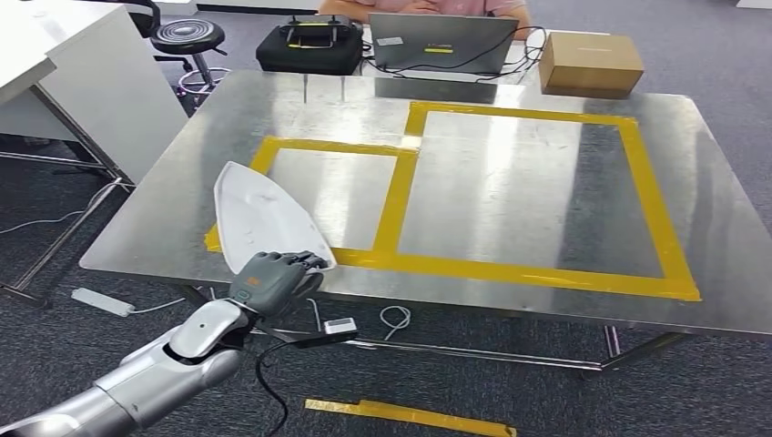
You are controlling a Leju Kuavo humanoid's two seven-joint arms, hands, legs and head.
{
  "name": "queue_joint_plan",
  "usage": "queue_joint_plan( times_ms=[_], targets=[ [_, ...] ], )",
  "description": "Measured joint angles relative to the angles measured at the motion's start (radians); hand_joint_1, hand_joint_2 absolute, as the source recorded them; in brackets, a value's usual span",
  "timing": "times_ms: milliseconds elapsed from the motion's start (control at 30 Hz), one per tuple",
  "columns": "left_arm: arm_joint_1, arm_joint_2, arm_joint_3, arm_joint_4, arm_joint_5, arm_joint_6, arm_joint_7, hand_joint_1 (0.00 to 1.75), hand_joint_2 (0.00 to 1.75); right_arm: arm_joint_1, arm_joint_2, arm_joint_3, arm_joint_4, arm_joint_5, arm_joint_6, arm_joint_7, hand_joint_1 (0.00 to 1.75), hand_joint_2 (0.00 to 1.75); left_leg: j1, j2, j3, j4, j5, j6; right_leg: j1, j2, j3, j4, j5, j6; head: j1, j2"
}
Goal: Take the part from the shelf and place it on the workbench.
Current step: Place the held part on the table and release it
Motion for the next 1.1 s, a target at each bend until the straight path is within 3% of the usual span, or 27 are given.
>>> queue_joint_plan(
  times_ms=[367,700,1100],
  targets=[
    [-0.01,-0.01,-0.036,0.03,-0.037,0.0,-0.025,1.75,1.75,0.001,0.002,0.001,0.0,0.002,0.021,0.0,0.0,0.0,0.0,0.0,0.0,0.0,0.0,0.0,0.0,0.0,0.0,0.0,0.0,0.0,0.0,0.0],
    [-0.058,-0.009,-0.145,0.058,-0.096,0.017,-0.089,1.75,1.75,0.0,0.006,0.018,0.0,0.03,0.058,0.0,0.0,0.0,0.0,0.0,0.0,0.0,0.0,0.0,0.0,0.0,0.001,0.0,0.0,0.0,0.0,0.0],
    [-0.094,-0.007,-0.204,0.085,-0.091,0.012,-0.083,1.75,1.75,-0.001,0.006,0.036,0.0,0.033,0.072,0.0,0.0,0.0,0.0,0.0,0.0,0.0,0.0,0.0,0.0,0.0,0.001,0.0,0.0,0.0,0.0,0.0]
  ],
)
